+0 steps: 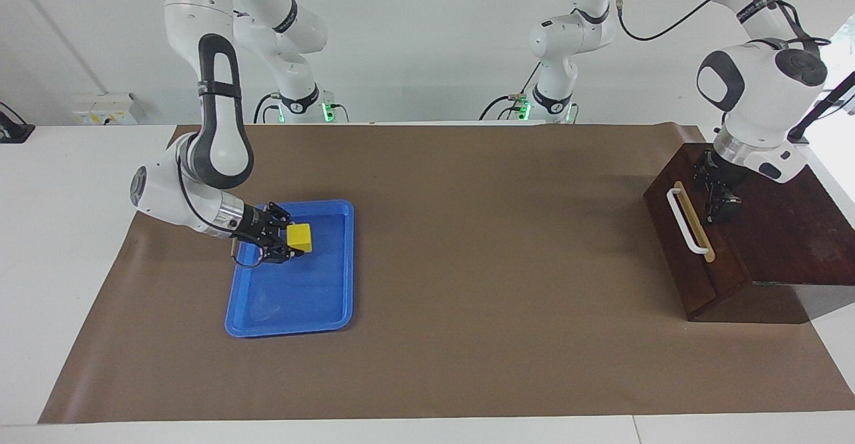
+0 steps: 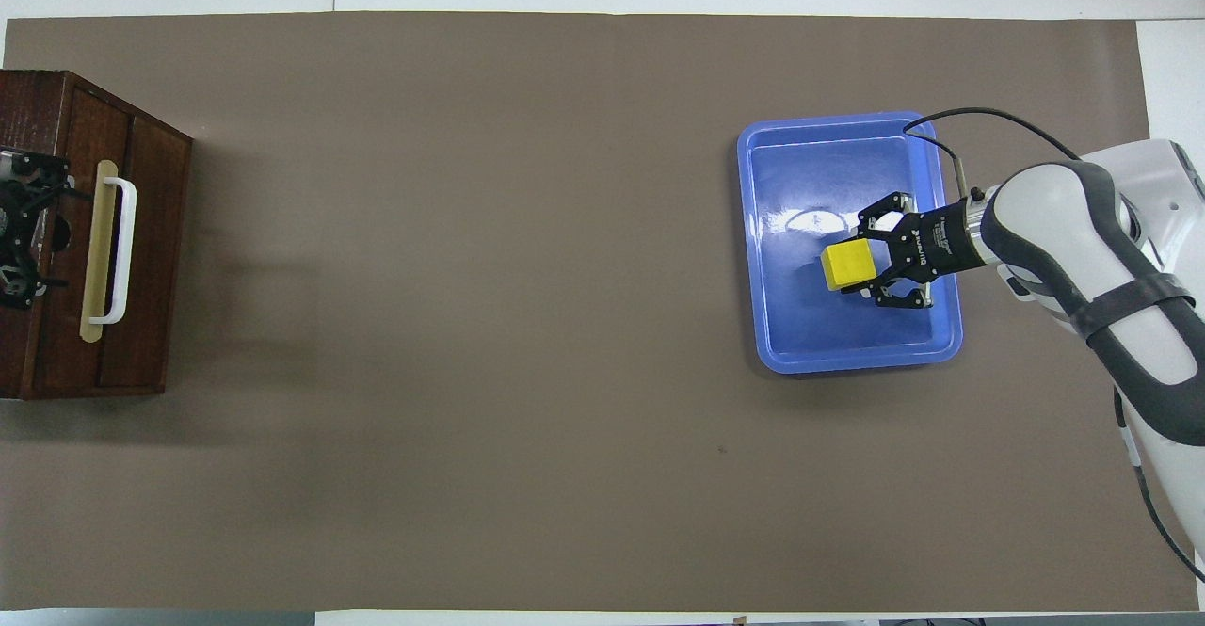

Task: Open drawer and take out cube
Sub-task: 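Lower the cube into the blue tray and open the right gripper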

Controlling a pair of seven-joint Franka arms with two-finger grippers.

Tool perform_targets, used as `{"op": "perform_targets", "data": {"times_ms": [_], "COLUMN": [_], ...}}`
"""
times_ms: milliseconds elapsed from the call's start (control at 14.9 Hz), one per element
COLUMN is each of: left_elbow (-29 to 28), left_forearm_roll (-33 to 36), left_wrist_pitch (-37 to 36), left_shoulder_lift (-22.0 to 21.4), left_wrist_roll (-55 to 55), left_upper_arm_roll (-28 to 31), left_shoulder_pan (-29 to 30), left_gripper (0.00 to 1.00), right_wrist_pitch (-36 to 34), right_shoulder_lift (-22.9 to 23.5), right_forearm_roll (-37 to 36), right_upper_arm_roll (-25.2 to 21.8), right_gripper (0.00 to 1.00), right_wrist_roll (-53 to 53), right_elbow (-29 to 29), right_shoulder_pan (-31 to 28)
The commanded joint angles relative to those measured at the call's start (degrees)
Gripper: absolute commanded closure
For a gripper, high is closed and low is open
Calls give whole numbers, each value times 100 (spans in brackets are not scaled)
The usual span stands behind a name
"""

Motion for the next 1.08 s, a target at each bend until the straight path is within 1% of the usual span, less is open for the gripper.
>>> {"op": "perform_targets", "data": {"times_ms": [0, 134, 336, 538, 605, 672, 739, 806, 874, 941, 1008], "left_elbow": [699, 778, 919, 893, 893, 893, 875, 919, 997, 1216, 1496], "left_forearm_roll": [19, -78, -122, -437, -456, -491, -517, -509, -517, -509, -526], "left_wrist_pitch": [-1110, -1612, -2403, -2668, -2825, -2897, -2906, -2932, -3019, -3212, -3597], "left_shoulder_lift": [-171, -452, -585, -637, -681, -673, -656, -551, -315, -182, -155], "left_wrist_roll": [760, 1620, 3176, 4214, 4522, 4804, 5059, 5253, 5298, 5316, 5421], "left_upper_arm_roll": [-60, -60, -69, -78, -78, -60, -34, 10, 36, 98, 124], "left_shoulder_pan": [-275, -565, -733, -733, -741, -742, -750, -811, -890, -969, -1022], "left_gripper": [0, 0, 0, 0, 0, 0, 0, 0, 0, 0, 0], "right_wrist_pitch": [442, 697, 715, 908, 909, 917, 935, 935, 935, 935, 935], "right_shoulder_lift": [-142, -142, -160, -177, -177, -177, -177, -177, -169, -169, -169], "right_forearm_roll": [342, 552, 607, 607, 615, 615, 615, 615, 615, 615, 607], "right_upper_arm_roll": [18, 18, 9, 9, 9, 9, 9, 9, 9, 9, 0], "right_gripper": [100, 100, 100, 100, 94, 82, 35, 0, 0, 0, 0], "right_wrist_roll": [-127, -92, -118, -171, -153, -162, -162, -171, -171, -171, -145], "right_elbow": [-440, -555, -607, -739, -748, -748, -757, -749, -740, -731, -679], "right_shoulder_pan": [231, 407, 495, 504, 513, 513, 513, 513, 513, 513, 513]}}
